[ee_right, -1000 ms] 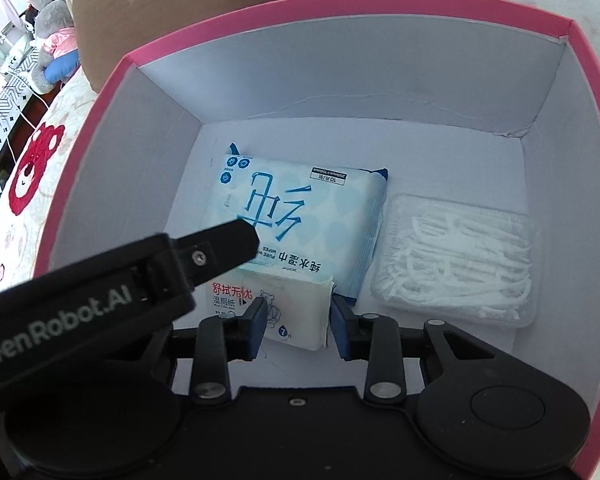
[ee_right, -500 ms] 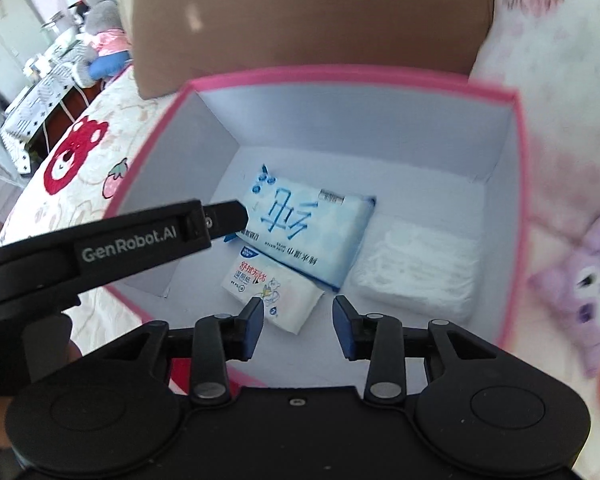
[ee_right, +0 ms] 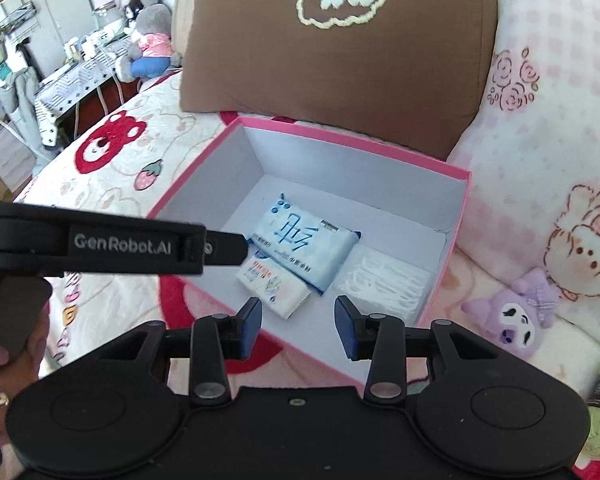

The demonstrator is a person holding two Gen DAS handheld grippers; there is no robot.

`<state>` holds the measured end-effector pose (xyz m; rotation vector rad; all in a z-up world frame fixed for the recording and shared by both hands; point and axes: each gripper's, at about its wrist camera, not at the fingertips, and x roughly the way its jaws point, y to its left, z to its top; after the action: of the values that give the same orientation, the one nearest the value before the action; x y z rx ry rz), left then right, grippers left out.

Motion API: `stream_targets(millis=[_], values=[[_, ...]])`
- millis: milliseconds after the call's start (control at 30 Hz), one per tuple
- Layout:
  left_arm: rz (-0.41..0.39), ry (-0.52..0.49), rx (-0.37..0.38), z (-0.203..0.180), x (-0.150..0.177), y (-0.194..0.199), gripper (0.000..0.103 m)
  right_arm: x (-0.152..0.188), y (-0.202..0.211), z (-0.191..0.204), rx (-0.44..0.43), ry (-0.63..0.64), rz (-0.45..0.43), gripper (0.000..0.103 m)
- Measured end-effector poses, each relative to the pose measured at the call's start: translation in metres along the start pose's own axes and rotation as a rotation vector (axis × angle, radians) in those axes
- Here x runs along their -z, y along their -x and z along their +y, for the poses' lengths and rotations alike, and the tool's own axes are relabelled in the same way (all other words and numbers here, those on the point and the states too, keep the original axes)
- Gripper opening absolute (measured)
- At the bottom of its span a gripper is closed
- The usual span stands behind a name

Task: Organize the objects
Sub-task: 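Raise the left tool up out of the pink box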

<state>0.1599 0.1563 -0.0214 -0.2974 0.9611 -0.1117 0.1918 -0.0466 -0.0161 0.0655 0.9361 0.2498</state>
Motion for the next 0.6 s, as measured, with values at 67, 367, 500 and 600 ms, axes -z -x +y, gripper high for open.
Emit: stream_targets(millis=[67,367,500,600], values=[[0.023,0.013,0.002,0.000,0.002,0.008,0.062,0.000,0.012,0.003,0.005,0.017,0.008,0.045],[-0.008,-0.028,0.005,-0.013,0.019,0.056,0.068,0.015,0.067,0.013,-0.002,0.113,-0.049,0.047],[0.021,-0.045,0.022,-0.017,0.031,0.067,0.069,0.023,0.085,0.013,0.001,0.118,-0.066,0.047],[0.027,-0.061,0.018,-0.021,0.037,0.076,0.069,0.029,0.096,0.013,0.004,0.126,-0.068,0.048]])
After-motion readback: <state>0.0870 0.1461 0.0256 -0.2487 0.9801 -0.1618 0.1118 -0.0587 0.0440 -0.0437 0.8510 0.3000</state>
